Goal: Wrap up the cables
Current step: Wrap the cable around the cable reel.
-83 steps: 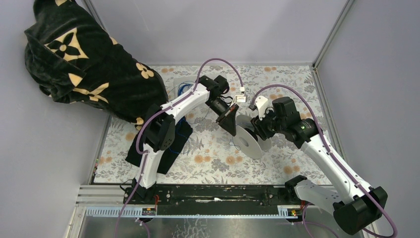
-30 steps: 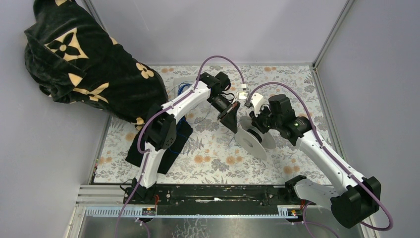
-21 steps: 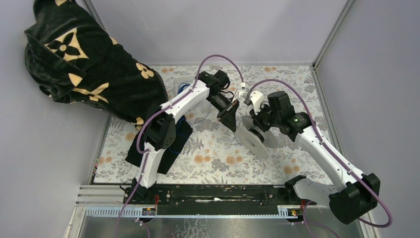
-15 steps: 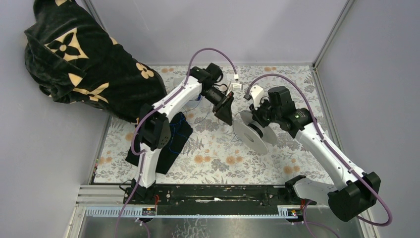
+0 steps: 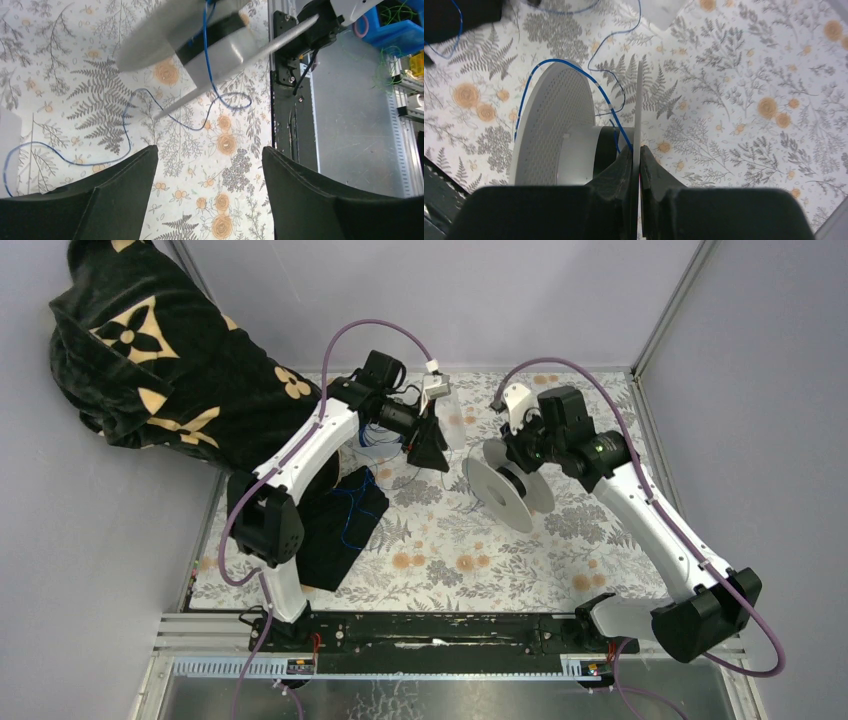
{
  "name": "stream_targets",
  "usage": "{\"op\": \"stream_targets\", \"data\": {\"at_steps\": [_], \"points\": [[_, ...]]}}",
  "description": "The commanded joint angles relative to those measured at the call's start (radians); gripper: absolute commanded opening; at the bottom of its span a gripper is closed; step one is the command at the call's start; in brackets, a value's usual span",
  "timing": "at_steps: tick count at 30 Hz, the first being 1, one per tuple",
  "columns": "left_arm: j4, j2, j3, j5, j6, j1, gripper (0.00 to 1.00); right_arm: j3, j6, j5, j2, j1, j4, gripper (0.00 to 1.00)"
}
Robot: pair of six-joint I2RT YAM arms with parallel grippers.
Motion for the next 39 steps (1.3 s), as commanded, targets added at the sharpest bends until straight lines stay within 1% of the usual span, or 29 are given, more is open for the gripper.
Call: {"op": "stream_targets", "data": {"at_steps": [1, 6, 9, 11, 16, 19, 22, 27, 30, 33, 35, 37, 39], "points": [[0.27, -0.107, -0.198, -0.042, -0.034, 0.005, 0.84, 0.18, 0.061, 0.035, 0.019, 0.004, -0.007, 0.0], [0.527, -0.215, -0.435, -0.043, -0.002, 0.007, 0.85, 0.306, 0.109, 0.024, 0.052, 0.002, -0.06, 0.0], [0.65, -0.239, -0.518, -0.037, -0.001, 0.009, 0.87, 0.363, 0.127, 0.024, 0.052, 0.001, -0.085, 0.0], [0.695, -0.234, -0.539, -0.054, -0.007, 0.014, 0.88, 0.386, 0.132, 0.005, 0.046, 0.0, -0.109, 0.0], [0.799, -0.192, -0.576, -0.158, -0.016, 0.015, 0.9, 0.446, 0.156, -0.048, 0.022, -0.002, -0.14, 0.0], [0.829, -0.139, -0.576, -0.16, -0.028, 0.015, 0.9, 0.48, 0.164, -0.047, 0.018, -0.001, -0.155, 0.0], [0.886, -0.089, -0.59, -0.126, -0.099, 0.014, 0.91, 0.519, 0.173, -0.034, 0.021, -0.002, -0.168, 0.0], [1.078, -0.062, -0.671, -0.169, -0.219, 0.004, 0.91, 0.574, 0.186, -0.012, 0.023, -0.003, -0.185, 0.0], [1.11, -0.037, -0.675, -0.151, -0.271, -0.006, 0.89, 0.594, 0.191, -0.009, 0.023, -0.004, -0.191, 0.0], [1.149, -0.006, -0.675, -0.147, -0.314, -0.032, 0.87, 0.604, 0.191, -0.008, 0.023, -0.007, -0.192, 0.0], [1.202, 0.012, -0.684, -0.144, -0.352, -0.046, 0.83, 0.605, 0.192, -0.005, 0.023, -0.01, -0.191, 0.0], [1.243, 0.032, -0.686, -0.14, -0.388, -0.054, 0.71, 0.605, 0.192, 0.003, 0.023, -0.013, -0.19, 0.0], [1.243, 0.049, -0.678, -0.123, -0.405, -0.054, 0.55, 0.605, 0.196, 0.028, 0.022, -0.02, -0.184, 0.0]]}}
